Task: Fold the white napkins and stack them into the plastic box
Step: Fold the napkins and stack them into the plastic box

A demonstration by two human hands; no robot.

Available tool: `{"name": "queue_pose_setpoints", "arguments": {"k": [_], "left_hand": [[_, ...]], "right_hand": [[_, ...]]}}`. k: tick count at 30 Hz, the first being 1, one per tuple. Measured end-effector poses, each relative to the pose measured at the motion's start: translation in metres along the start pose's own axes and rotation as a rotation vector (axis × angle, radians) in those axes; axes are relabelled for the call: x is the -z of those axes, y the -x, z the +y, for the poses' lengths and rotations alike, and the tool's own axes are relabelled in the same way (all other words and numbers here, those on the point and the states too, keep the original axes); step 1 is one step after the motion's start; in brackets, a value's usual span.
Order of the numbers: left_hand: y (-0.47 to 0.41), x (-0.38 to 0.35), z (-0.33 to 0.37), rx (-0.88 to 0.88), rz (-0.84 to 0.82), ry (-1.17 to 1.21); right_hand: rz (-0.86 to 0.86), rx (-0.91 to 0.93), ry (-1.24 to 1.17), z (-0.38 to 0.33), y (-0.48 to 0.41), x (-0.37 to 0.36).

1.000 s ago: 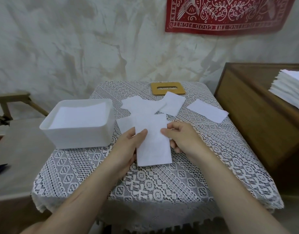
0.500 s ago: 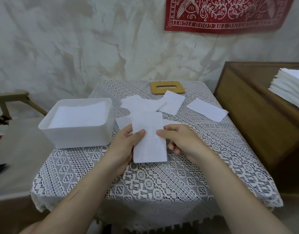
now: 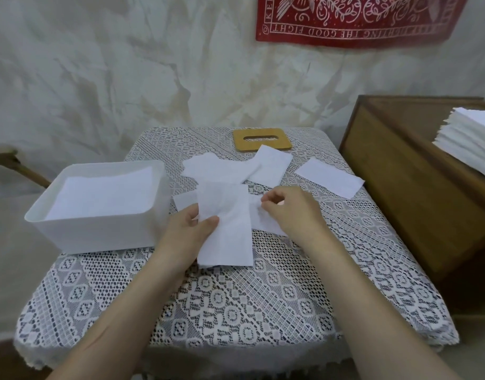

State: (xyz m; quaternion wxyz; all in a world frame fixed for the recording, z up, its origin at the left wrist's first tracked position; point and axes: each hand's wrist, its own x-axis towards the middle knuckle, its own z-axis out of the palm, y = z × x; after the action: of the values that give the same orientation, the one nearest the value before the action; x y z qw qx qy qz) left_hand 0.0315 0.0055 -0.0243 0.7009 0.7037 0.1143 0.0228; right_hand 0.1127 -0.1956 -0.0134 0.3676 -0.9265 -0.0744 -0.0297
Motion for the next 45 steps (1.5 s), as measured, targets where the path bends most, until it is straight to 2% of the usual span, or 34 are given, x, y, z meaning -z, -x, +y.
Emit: {"name": "queue_pose_setpoints", "arguments": {"k": [3, 7, 13, 16, 19, 21, 26, 30, 40, 42, 45], "left_hand": [[-0.004, 0.000, -0.001, 0.002, 0.003, 0.011], [-0.007, 0.001, -0.001, 0.018, -0.001, 0.014], [-0.003, 0.004, 0.001, 0.047, -0.006, 0.054], [0.001, 0.005, 0.003, 0.050, -0.002, 0.073], [0.005, 0.004, 0.005, 0.054, 0.011, 0.097], [0.008, 0.003, 0.006, 0.062, 0.018, 0.114], [0.014, -0.002, 0.007, 0.071, 0.007, 0.104], [0.018, -0.006, 0.006, 0.072, -0.021, 0.070], [0.014, -0.003, 0.007, 0.084, -0.016, 0.087], [0.014, -0.002, 0.007, 0.072, -0.018, 0.086], [0.013, -0.002, 0.008, 0.062, -0.002, 0.090]], "right_hand": [[0.007, 0.037, 0.152, 0.001, -0.014, -0.002], [-0.009, 0.048, 0.232, 0.007, -0.026, -0.007], [-0.064, -0.024, 0.181, 0.006, -0.029, -0.003], [-0.068, -0.059, 0.025, 0.003, -0.023, 0.006], [-0.078, -0.116, -0.374, 0.001, -0.012, 0.020], [-0.096, -0.159, -0.493, 0.003, -0.001, 0.031], [-0.273, -0.213, -0.267, 0.022, 0.020, 0.041], [-0.183, -0.209, -0.018, 0.028, 0.017, 0.037], [-0.144, -0.141, 0.085, 0.019, 0.004, 0.025], [-0.153, -0.140, -0.007, 0.021, 0.002, 0.025], [-0.081, -0.178, -0.414, 0.021, 0.003, 0.032]]}}
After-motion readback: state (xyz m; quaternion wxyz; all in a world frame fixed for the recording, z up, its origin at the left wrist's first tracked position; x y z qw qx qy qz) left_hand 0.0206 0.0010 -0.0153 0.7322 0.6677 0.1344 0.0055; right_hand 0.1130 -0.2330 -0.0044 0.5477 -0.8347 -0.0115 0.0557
